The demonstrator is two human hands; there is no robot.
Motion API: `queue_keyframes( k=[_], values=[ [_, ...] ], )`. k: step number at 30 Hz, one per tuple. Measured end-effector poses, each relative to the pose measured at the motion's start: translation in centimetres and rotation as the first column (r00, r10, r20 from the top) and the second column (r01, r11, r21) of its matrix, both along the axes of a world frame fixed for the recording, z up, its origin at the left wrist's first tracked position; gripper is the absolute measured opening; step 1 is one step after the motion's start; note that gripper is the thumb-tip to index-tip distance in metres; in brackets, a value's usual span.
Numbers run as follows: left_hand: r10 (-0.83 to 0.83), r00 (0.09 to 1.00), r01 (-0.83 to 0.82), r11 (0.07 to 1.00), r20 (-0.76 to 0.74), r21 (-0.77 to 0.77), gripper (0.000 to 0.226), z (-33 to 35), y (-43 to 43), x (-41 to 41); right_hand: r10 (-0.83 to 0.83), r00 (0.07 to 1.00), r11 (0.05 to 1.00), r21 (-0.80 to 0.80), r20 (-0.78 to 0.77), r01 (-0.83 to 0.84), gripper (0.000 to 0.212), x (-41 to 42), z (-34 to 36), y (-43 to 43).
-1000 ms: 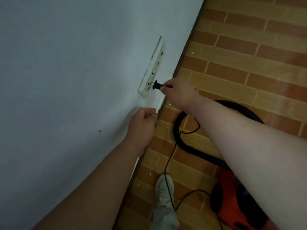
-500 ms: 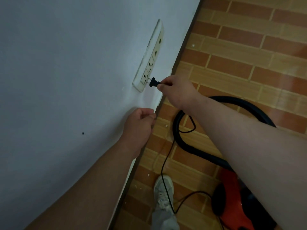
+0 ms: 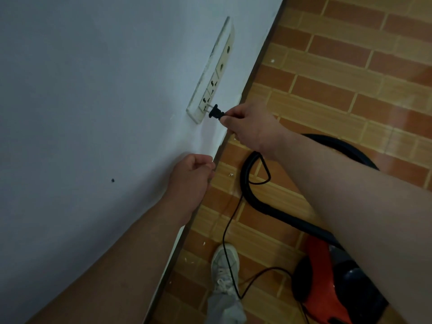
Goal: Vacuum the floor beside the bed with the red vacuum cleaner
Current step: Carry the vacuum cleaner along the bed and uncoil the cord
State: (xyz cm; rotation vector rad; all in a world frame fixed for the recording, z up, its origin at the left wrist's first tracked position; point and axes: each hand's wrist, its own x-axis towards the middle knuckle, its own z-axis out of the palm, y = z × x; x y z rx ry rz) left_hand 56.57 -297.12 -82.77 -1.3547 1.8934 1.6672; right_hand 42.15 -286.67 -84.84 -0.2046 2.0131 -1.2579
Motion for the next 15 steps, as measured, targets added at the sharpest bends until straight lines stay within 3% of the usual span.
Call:
queue_keyframes(
  k=[7,15],
  values=[
    [0.001,1.000,-0.001,1.000,-0.003,0.014,0.015,-0.5,-0.5,0.1,-0.020,1.000,1.000,0.006,-0.023,0.021,0.020,-0.3,-0.2,-0.5],
    [-0.020,1.000,0.020,1.000,0.001,0.010,0.018,-0.7,-0.5,0.0,0.104,0.984,0.990,0.105,-0.141,-0.090,0.022,-1.4,1.0,-0.4]
  ],
)
